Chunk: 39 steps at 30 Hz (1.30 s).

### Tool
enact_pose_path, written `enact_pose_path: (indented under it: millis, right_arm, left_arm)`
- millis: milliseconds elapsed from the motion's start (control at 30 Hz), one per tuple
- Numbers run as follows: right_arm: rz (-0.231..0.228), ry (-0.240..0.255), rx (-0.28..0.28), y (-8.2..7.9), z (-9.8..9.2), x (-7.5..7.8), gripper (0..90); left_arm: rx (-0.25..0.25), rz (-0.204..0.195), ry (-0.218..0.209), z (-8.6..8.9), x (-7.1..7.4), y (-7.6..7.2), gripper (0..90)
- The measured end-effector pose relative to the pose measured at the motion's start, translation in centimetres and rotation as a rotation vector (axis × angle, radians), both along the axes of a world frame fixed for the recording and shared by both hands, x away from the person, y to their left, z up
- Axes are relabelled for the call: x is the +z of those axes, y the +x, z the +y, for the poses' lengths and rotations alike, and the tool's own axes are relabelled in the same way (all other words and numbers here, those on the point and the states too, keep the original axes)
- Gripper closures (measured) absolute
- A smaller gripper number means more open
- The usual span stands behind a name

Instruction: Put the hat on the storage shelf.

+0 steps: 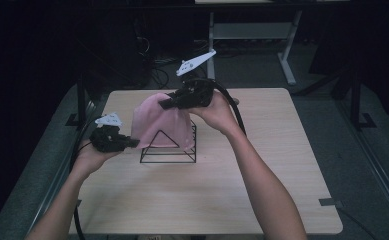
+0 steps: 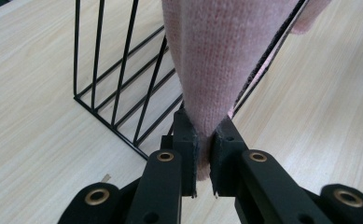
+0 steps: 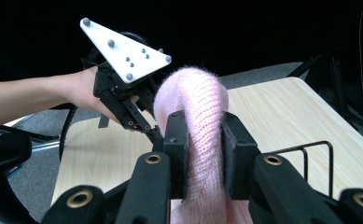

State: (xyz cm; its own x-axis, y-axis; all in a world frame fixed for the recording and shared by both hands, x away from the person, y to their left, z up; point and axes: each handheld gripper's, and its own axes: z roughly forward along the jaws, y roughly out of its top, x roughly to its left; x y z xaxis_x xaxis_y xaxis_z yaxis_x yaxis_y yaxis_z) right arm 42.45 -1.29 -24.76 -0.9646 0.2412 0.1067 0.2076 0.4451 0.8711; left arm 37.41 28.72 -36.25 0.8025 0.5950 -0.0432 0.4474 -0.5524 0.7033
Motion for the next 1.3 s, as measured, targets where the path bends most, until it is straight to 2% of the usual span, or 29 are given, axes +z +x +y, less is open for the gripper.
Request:
enact_pose_path:
  millis: [167,267,300,600,767,833,900,933,1067,1200,1300]
  right_arm:
    - [0.012,0.007,-0.002,-0.1,0.0,-0.6,74.5]
    - [0.016,0.01,-0.005,-0.1,-0.1,-0.9,74.5]
    - [0.019,0.01,-0.006,-0.1,-0.2,-1.0,74.5]
    - [0.034,0.01,0.0,-0.3,-0.3,-1.7,74.5]
    - [0.046,0.011,-0.005,-0.2,-0.4,-2.3,74.4]
    - [0.062,0.008,-0.002,-0.2,-0.3,-2.8,74.2]
    - [0.059,0.0,0.004,-0.2,-0.1,-3.1,74.2]
    - [0.065,-0.003,0.001,-0.3,0.0,-3.2,74.2]
    - [0.065,-0.017,0.002,-0.4,0.3,-3.7,74.1]
    - [0.063,-0.024,0.002,-0.6,0.4,-4.0,73.5]
    - [0.061,-0.042,0.008,-0.7,0.6,-4.3,72.6]
  left_arm:
    - [-0.003,0.007,0.02,-0.2,-0.2,0.0,82.3]
    - [-0.017,-0.001,0.047,-0.2,-0.3,0.1,82.4]
    - [-0.013,0.0,0.043,-0.3,-0.4,0.0,82.3]
    - [-0.022,-0.002,0.095,-0.7,-0.8,0.0,82.4]
    - [-0.02,0.007,0.096,-0.6,-1.5,0.0,82.3]
    - [-0.019,0.02,0.098,-0.6,-2.1,0.1,82.3]
    - [-0.013,0.034,0.096,-0.6,-2.4,0.2,82.3]
    - [-0.016,0.032,0.11,-0.6,-2.5,0.3,82.3]
    - [-0.018,0.048,0.118,-0.7,-2.8,0.5,81.8]
    - [-0.047,0.038,0.116,-1.0,-2.9,0.4,73.3]
    - [-0.064,0.038,0.123,-1.2,-2.9,0.4,72.4]
